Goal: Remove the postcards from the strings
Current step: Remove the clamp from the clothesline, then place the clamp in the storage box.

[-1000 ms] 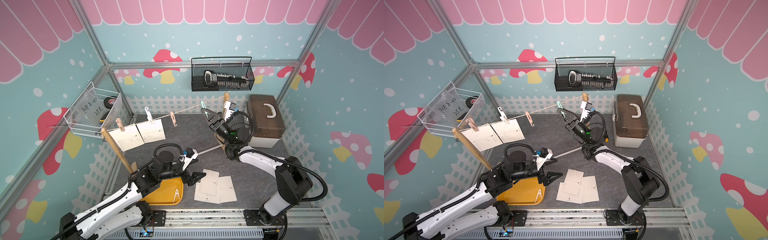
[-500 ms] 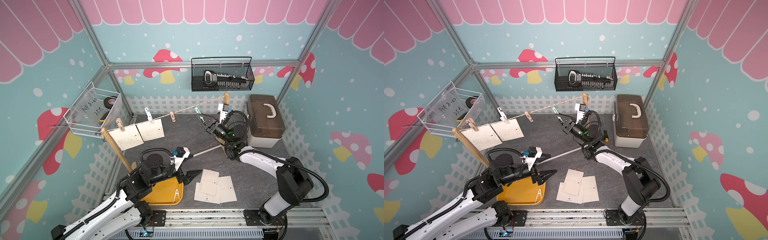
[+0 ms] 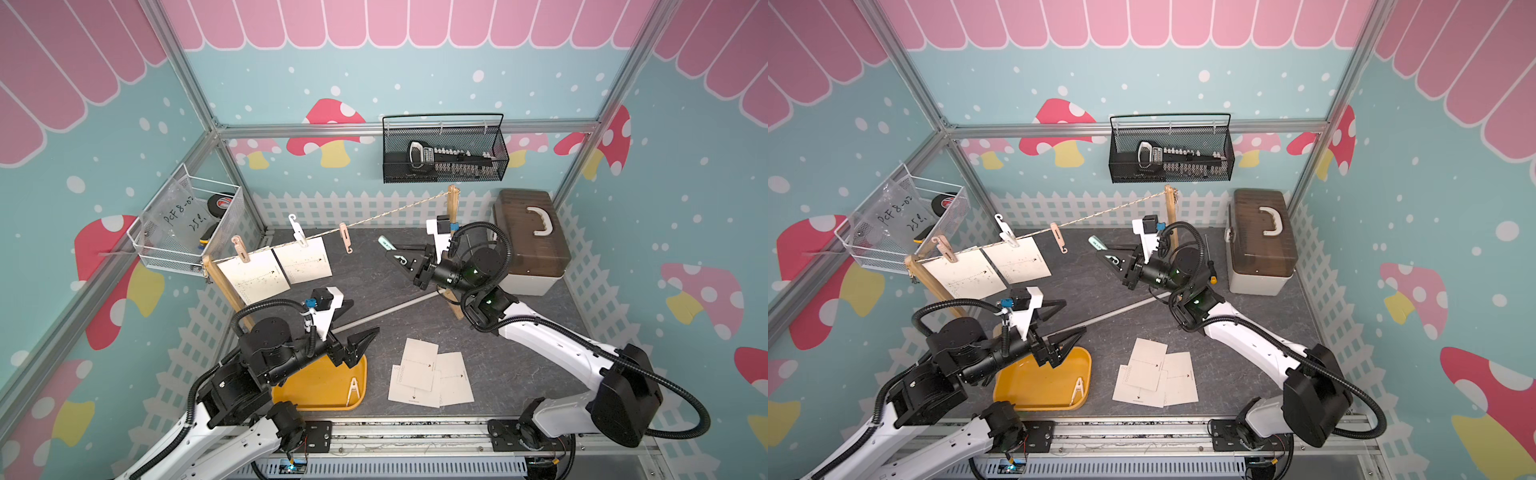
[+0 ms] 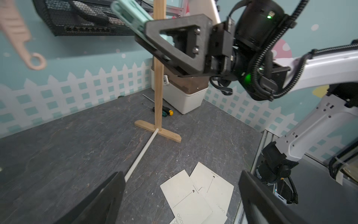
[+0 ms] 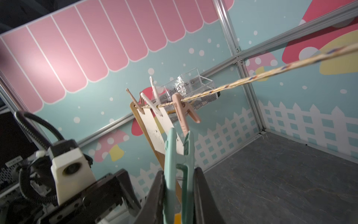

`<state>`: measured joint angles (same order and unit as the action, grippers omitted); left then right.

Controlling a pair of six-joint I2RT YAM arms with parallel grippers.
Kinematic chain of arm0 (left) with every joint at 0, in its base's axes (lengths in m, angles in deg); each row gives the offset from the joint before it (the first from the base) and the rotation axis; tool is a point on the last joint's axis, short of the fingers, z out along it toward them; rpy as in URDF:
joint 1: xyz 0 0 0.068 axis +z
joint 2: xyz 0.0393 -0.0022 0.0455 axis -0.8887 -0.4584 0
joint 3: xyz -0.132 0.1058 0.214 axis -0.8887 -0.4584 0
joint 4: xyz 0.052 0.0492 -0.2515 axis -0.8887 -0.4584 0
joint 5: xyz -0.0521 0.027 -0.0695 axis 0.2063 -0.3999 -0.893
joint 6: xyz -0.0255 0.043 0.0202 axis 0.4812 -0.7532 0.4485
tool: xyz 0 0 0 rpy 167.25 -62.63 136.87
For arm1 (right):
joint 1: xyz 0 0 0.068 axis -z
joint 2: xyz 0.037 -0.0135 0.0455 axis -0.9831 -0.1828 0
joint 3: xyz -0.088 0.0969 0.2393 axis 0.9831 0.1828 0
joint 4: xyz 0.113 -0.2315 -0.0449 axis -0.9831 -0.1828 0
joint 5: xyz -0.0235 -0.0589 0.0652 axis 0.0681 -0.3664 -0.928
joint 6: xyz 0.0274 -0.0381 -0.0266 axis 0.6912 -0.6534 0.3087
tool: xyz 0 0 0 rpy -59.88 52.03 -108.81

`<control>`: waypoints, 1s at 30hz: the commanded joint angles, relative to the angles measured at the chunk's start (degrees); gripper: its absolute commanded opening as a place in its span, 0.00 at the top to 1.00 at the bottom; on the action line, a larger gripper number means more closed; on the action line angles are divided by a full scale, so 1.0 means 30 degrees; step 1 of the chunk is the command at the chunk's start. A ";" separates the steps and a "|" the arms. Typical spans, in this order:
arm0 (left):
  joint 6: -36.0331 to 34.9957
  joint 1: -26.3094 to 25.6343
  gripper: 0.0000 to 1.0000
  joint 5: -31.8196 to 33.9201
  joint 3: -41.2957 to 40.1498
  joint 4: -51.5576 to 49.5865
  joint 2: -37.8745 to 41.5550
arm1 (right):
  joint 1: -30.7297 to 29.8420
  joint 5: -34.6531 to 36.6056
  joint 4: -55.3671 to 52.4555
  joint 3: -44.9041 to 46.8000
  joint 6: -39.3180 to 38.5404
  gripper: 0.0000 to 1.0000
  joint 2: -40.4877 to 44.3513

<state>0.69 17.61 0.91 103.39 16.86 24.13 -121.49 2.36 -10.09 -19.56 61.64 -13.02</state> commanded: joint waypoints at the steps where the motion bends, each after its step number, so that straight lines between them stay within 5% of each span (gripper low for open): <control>1: 0.2157 0.0093 0.03 0.2776 0.0908 -0.2999 0.1523 | -0.0912 0.0017 -0.3982 0.0786 -0.4110 0.90 0.0726; 12: 0.0912 0.0093 0.01 0.3668 0.1926 -0.5050 0.6102 | -0.4554 0.0850 -0.5338 0.2187 -0.6727 0.87 -0.0738; 25: 0.0497 0.0093 0.01 0.5958 0.0510 -0.4209 0.9523 | -0.7927 0.2235 -0.4786 0.0476 -0.6635 0.86 -0.5713; 30: 0.0358 0.0093 0.01 0.5117 0.0368 -0.3986 0.9123 | -0.8179 0.2231 -0.4854 -0.0645 -0.6232 0.72 -0.7395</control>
<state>2.79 17.64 17.08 105.09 4.03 52.08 -145.49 8.59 -25.37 -18.91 42.86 -33.22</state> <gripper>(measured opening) 0.994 0.257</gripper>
